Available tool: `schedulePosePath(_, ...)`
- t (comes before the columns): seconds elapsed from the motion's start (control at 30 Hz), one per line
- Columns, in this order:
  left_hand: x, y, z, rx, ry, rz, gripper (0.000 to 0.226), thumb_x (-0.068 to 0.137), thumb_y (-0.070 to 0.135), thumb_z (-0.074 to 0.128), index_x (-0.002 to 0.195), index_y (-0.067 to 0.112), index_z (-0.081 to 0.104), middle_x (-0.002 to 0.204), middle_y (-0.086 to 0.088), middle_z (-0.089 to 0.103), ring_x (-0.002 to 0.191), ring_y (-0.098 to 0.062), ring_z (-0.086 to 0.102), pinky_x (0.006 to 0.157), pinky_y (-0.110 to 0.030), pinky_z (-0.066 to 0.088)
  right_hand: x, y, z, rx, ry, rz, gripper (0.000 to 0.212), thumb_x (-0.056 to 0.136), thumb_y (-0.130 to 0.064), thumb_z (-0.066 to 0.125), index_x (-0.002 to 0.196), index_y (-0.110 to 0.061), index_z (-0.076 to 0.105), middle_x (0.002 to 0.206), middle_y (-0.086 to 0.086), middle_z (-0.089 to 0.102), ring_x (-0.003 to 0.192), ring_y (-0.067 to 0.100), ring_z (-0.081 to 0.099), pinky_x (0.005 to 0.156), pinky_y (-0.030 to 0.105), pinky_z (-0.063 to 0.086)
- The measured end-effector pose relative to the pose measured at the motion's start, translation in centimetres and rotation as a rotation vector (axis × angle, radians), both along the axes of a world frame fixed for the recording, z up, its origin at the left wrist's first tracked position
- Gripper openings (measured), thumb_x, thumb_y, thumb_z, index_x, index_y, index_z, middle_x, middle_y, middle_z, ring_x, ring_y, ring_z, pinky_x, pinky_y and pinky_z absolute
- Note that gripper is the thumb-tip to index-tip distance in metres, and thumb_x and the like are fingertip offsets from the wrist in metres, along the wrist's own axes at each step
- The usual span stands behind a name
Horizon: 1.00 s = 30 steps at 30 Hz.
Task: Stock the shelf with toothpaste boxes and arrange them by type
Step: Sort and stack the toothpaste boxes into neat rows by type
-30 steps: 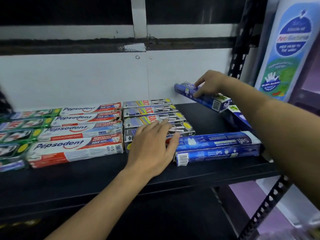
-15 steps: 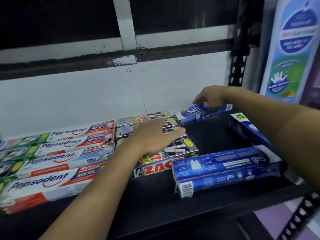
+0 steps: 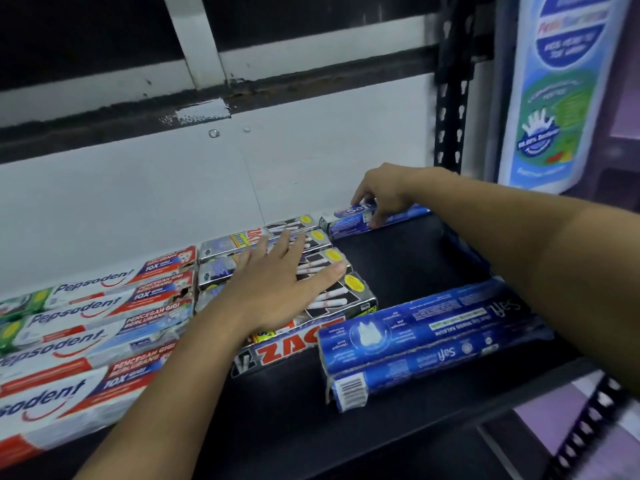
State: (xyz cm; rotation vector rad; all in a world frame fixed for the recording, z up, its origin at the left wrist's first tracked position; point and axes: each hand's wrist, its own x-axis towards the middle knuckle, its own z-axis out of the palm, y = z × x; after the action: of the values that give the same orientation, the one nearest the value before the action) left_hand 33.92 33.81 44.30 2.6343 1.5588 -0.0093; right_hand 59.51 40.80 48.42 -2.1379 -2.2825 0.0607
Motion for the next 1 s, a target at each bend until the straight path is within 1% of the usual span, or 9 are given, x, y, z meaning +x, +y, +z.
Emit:
schedulePosePath(0.07,0.0,0.2,-0.1,0.001,0.004,0.001,0.111,0.064,0.098,0.003,0.156,0.038,-0.006,0.165,0.009,-0.012,0.152,-0.021,-0.013,0.122,-0.048,-0.005,-0.1,0.0,0.1,0.011,0.015,0.001,0.068,0.076,-0.032,0.083,0.137,-0.023,0.056,0.129,0.003,0.064,0.114,0.026,0.058,0.093,0.033,0.044)
schedulePosePath(0.13,0.0,0.4,-0.2,0.011,0.009,0.001,0.111,0.063,0.098,0.001,0.156,0.038,-0.006,0.165,0.009,-0.012,0.152,-0.021,-0.012,0.122,-0.048,-0.005,-0.1,0.2,0.0,0.034,0.016,0.009,0.067,0.075,-0.032,0.084,0.136,-0.024,0.057,0.128,0.003,0.064,0.114,0.025,0.058,0.091,0.031,0.043)
schedulePosePath(0.27,0.1,0.6,-0.3,0.020,0.020,0.004,0.113,0.061,0.099,-0.002,0.156,0.038,-0.006,0.165,0.009,-0.012,0.152,-0.022,-0.012,0.121,-0.048,-0.005,-0.3,0.6,-0.4,0.068,0.049,0.015,0.066,0.075,-0.028,0.084,0.136,-0.024,0.058,0.127,0.003,0.065,0.113,0.024,0.058,0.091,0.031,0.043)
schedulePosePath(0.4,0.1,0.5,-0.3,0.019,0.013,0.003,0.110,0.063,0.094,0.001,0.157,0.037,-0.006,0.165,0.008,-0.011,0.152,-0.022,-0.012,0.120,-0.047,-0.006,-0.4,0.9,-0.6,0.085,0.075,0.025,0.065,0.076,-0.026,0.084,0.136,-0.024,0.058,0.129,0.002,0.064,0.114,0.023,0.057,0.086,0.027,0.040)
schedulePosePath(0.47,0.1,0.6,-0.3,0.021,0.007,0.006,0.115,0.059,0.098,-0.003,0.157,0.038,-0.005,0.165,0.008,-0.010,0.152,-0.022,-0.012,0.120,-0.047,-0.006,-0.3,1.0,-0.7,0.093,0.084,0.029,0.065,0.076,-0.025,0.084,0.136,-0.025,0.058,0.129,0.002,0.064,0.113,0.022,0.057,0.083,0.026,0.037)
schedulePosePath(0.53,0.0,0.7,-0.4,0.025,0.005,0.005,0.119,0.054,0.100,-0.006,0.156,0.038,-0.005,0.165,0.008,-0.010,0.152,-0.021,-0.012,0.120,-0.048,-0.006,-0.2,1.1,-0.8,0.098,0.085,0.035,0.065,0.076,-0.026,0.084,0.135,-0.026,0.058,0.129,0.001,0.064,0.113,0.021,0.057,0.083,0.026,0.037)
schedulePosePath(0.67,0.0,0.7,-0.4,0.028,0.000,0.000,0.118,0.056,0.099,-0.004,0.157,0.038,-0.005,0.165,0.009,-0.010,0.152,-0.021,-0.012,0.121,-0.048,-0.006,0.2,0.9,-0.9,0.093,0.089,0.047,0.064,0.077,-0.029,0.082,0.136,-0.028,0.057,0.130,0.000,0.062,0.107,0.017,0.053,0.083,0.026,0.035)
schedulePosePath(0.8,-0.1,0.9,-0.5,0.033,0.007,-0.006,0.117,0.056,0.098,-0.004,0.157,0.037,-0.005,0.165,0.009,-0.009,0.152,-0.021,-0.012,0.121,-0.048,-0.006,0.6,0.7,-1.0,0.101,0.110,0.055,0.063,0.078,-0.032,0.081,0.137,-0.029,0.057,0.132,-0.001,0.062,0.116,0.020,0.054,0.084,0.026,0.033)
schedulePosePath(1.0,0.0,0.8,-0.5,0.038,0.002,-0.002,0.121,0.052,0.098,-0.006,0.157,0.038,-0.004,0.165,0.009,-0.009,0.152,-0.021,-0.011,0.121,-0.048,-0.005,0.4,0.7,-1.1,0.111,0.101,0.055,0.065,0.078,-0.031,0.081,0.138,-0.028,0.055,0.133,-0.001,0.061,0.118,0.020,0.053,0.083,0.025,0.032)
